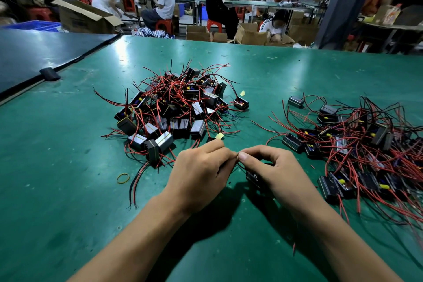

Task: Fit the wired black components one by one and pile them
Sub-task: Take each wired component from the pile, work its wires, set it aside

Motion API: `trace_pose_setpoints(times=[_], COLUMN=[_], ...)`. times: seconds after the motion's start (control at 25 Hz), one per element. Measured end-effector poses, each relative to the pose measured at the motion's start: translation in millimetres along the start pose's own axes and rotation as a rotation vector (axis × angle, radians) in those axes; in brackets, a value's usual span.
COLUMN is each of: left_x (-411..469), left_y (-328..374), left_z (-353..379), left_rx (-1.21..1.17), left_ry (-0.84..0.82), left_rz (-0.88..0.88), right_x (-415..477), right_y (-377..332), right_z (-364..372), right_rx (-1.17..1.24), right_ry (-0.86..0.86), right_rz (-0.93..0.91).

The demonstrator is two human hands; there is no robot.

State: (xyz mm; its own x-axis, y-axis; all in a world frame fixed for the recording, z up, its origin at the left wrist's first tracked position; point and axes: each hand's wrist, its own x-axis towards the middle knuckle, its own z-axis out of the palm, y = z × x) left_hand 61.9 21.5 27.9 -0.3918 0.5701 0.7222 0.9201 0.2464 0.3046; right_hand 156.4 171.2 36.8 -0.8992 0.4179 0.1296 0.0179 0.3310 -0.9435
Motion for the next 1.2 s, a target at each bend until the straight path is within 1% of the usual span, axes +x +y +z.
trace_pose_setpoints(times=[0.12,0.24,0.28,0.36,0.44,0.6,0.72,0.8,0.92,1.04,1.2], left_x=[0.5,1.4,1.5,1.3,0.7,0.1,1.1,2.0,2.1,1.1,1.5], left_y=[0.4,1.0,1.1,1.2,1.4,-0.3,-1.6,-1.2,-0.8,-1.1,-1.9], left_z=[0.1,0.0,-0.2,-0.8,-1.7,-1.4,-0.3,1.6,5.4,8.5,7.9], left_rx=[-0.027,-0.075,-0.094,-0.115,-0.124,-0.135,-0.177,-0.245,-0.399,-0.517,-0.583], left_ry=[-0.015,-0.021,-0.022,-0.041,-0.061,-0.061,-0.065,-0.06,-0.047,-0.09,-0.097], left_rz=[-0.007,-0.046,-0.063,-0.083,-0.089,-0.099,-0.123,-0.172,-0.339,-0.465,-0.527], right_x=[-0.7,-0.5,-0.9,-2.5,-4.1,-2.0,-0.6,-0.8,-0.9,-0.6,-0.4], right_y=[-0.7,1.2,2.3,4.4,4.1,2.5,2.5,2.9,1.1,-0.9,-0.7], right_z=[-1.1,0.4,1.4,4.2,6.2,0.3,-0.2,1.6,2.6,3.3,4.0], right_rx=[0.077,0.043,-0.003,-0.178,-0.32,-0.364,-0.257,-0.161,-0.027,0.018,0.013], right_ry=[0.0,0.037,0.066,0.144,0.186,0.151,0.109,0.067,0.019,0.006,0.007], right_rz=[0.034,-0.011,-0.053,-0.186,-0.296,-0.358,-0.267,-0.184,-0.094,-0.064,-0.051])
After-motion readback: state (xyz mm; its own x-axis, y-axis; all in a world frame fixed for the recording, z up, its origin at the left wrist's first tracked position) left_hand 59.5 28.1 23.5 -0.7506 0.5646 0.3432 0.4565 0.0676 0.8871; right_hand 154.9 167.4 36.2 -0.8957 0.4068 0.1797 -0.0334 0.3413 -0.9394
